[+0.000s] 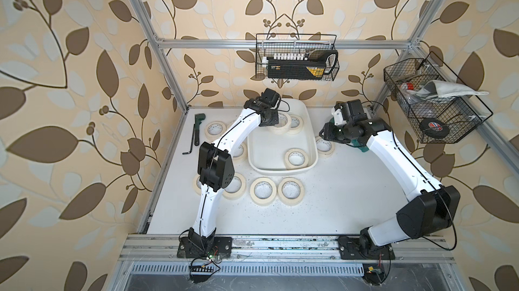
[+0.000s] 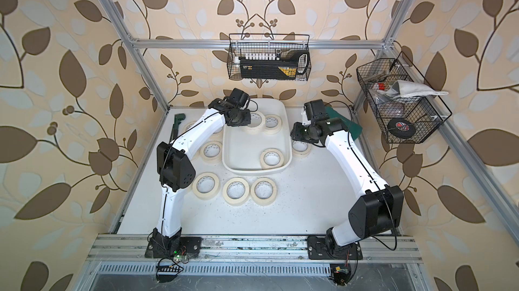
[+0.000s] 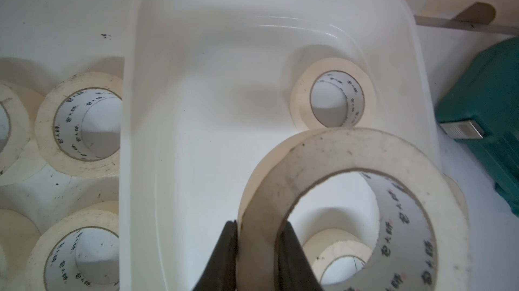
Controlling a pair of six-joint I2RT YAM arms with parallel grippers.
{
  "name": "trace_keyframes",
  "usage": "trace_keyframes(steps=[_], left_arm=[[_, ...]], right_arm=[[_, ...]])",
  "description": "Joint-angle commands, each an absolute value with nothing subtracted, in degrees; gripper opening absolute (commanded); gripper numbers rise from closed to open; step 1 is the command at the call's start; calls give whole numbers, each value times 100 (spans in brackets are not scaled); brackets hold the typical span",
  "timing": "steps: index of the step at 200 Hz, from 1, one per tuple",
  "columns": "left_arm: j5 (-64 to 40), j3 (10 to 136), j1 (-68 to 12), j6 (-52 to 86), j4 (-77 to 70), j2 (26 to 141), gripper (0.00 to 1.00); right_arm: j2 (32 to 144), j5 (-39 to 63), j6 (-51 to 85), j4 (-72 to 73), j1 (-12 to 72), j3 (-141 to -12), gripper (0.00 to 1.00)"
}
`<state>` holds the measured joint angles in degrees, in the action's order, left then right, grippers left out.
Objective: Take out the art tape in the storage box
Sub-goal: Pick up the art tape from the storage box, then place the art tape at the center of the board.
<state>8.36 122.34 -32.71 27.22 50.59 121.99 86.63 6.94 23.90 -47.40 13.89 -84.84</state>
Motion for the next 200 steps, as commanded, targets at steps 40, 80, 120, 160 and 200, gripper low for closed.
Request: trace_keyframes(steps=[40, 80, 120, 160, 200], left_arm=[[613, 11795, -4033, 1103, 5169, 11339, 6], [539, 11260, -4399, 546, 4985, 11064, 5], [351, 11011, -4518, 395, 4852, 10847, 4], [234, 10878, -4526, 400, 4729, 10670, 4], [234, 10881, -4526, 438, 4702, 10652, 4]], right_arm=[[8649, 1376, 2511, -4601, 1670, -8671, 48], [8726, 1389, 2418, -4454, 2110, -8711, 48], [8866, 472, 2196, -4707, 2531, -8746, 48], [8993, 6, 1980, -4737, 2698, -8613, 50], [9181, -101, 2004, -4715, 2714, -8518, 50]])
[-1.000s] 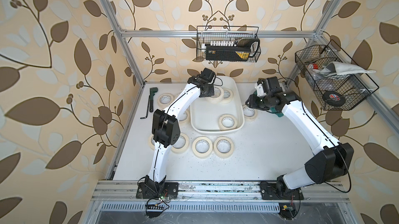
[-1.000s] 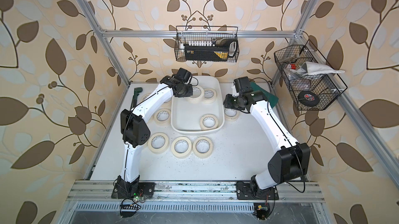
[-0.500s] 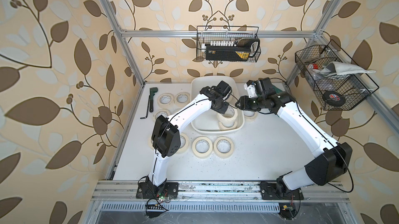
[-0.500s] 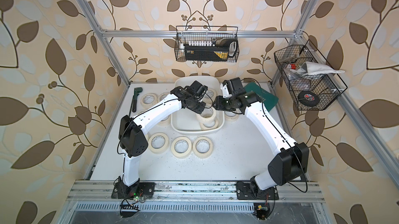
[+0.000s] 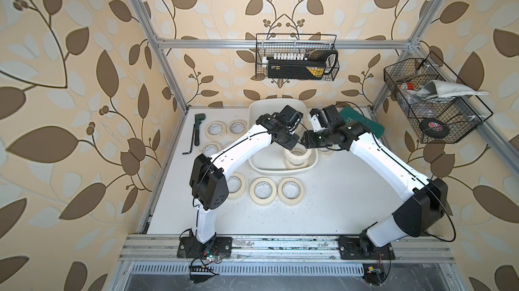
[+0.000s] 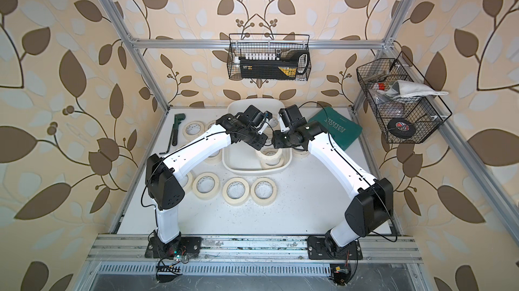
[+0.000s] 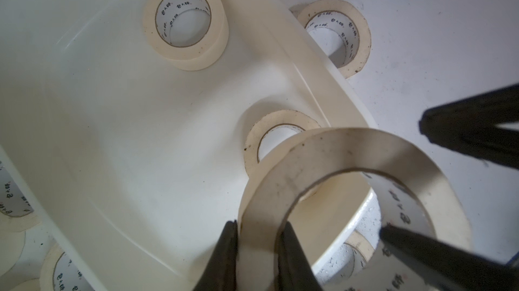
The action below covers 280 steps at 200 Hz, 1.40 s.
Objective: Take out the art tape in the storage box
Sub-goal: Place the art tape at the center of the board.
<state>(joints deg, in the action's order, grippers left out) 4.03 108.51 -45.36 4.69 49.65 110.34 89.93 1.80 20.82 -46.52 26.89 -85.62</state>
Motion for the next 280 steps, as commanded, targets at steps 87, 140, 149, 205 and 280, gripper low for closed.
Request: trace_keyframes(steps=[87, 140, 149, 205, 280], left_arm=[[303, 10882, -4526, 479, 4711, 10718, 5], [-70, 11225, -4488, 978, 4825, 10702, 71], [-224, 11280, -4461, 1053, 4816, 10669, 76], [-441, 11120, -4238, 1388, 4639, 10251, 99], [-619, 10783, -3826, 1810, 4543, 10160, 99]], right_arm=[[9427, -193, 2065, -4799, 2716, -8676, 8], [9426, -253, 1962, -4890, 2681, -8822, 3], [9424, -242, 1944, -4919, 2646, -8851, 2], [9057, -212, 1754, -5023, 2044, -8754, 1], [8170, -261, 2386, -4527, 345, -7836, 0]])
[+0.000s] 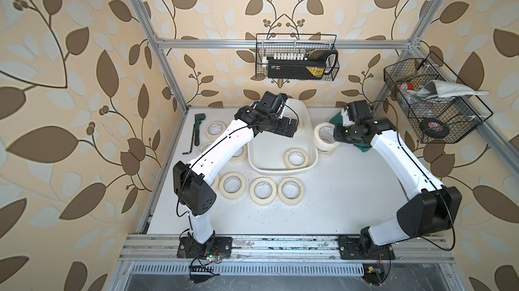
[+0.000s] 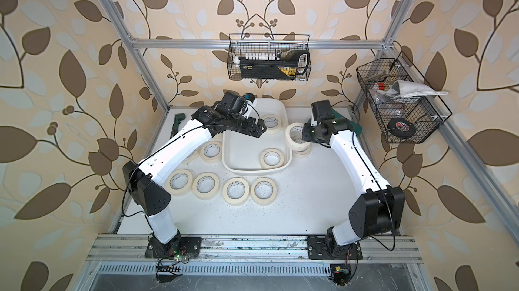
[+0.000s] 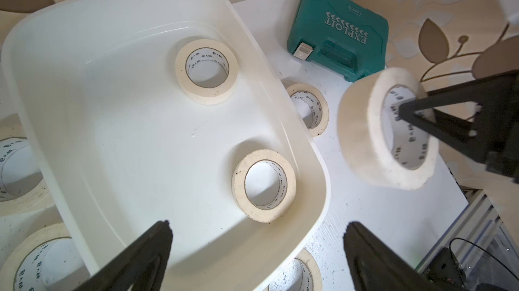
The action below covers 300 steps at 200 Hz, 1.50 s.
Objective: Take out the art tape in the storage box
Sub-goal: Place the art tape at the center of the board.
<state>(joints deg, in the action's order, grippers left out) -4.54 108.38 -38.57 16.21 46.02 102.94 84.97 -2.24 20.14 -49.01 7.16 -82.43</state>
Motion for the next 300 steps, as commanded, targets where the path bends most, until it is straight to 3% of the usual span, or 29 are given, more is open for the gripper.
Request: trace_keyframes(steps=[1, 48, 104, 235, 300], left_arm=[[-617, 10779, -3820, 1810, 4544, 10160, 99], [-714, 10734, -3727, 1920, 4603, 10244, 99], [-778, 10653, -3651, 2020, 4694, 10250, 99], [-1069, 10714, -3452, 2289, 4830, 10470, 99], [-1133, 10716, -3402, 2333, 4870, 10530, 99]], right_arm=[[8154, -267, 2397, -4500, 331, -7816, 0], [7762, -1016, 2915, -3569, -128, -6740, 0], [8273, -2131, 3720, -3430, -471, -6274, 0], [10029, -1606, 3359, -2853, -584, -6593, 0], [10377, -1665, 3243, -2915, -584, -6885, 18]])
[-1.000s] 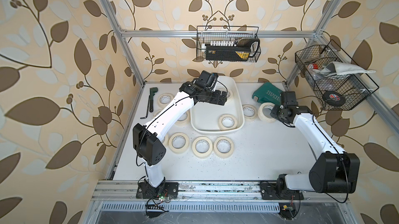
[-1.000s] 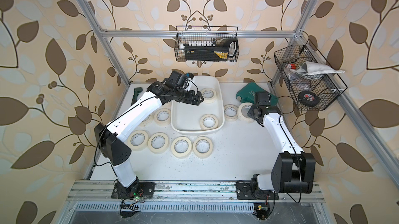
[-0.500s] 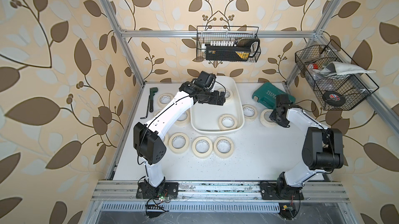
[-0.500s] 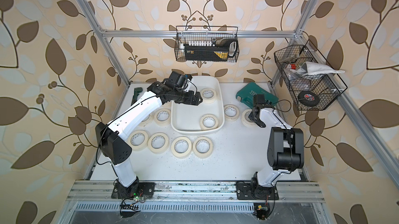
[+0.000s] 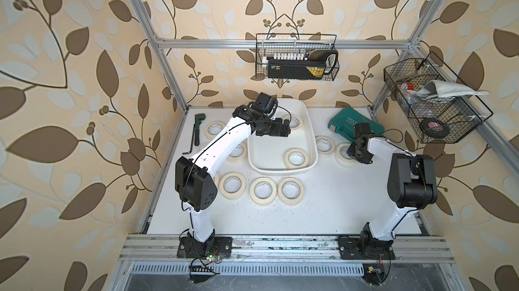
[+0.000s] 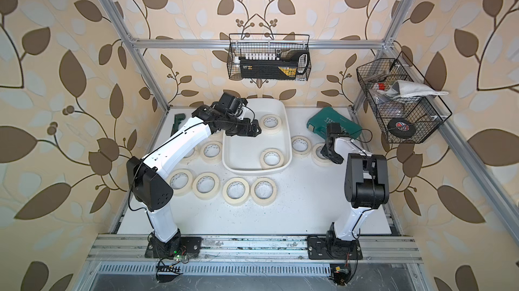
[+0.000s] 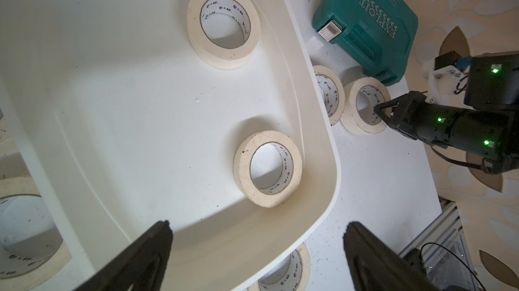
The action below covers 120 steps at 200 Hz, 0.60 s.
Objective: Take out the art tape in the storage box
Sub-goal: Place the art tape at the center of the board.
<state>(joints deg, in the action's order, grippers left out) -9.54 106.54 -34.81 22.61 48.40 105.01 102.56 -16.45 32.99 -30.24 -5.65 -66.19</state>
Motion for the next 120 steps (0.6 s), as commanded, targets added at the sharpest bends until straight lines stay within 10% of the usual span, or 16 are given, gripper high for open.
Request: trace_keyframes(steps=[1, 120], left_arm=[[-1129, 10715, -3401, 2336, 4869, 10529, 99], [-1221, 11647, -3128, 3021, 5133, 11915, 99]], right_arm=[[10383, -1668, 3247, -2921, -582, -6888, 18], [9624, -874, 3347, -3285, -527, -6924, 46]])
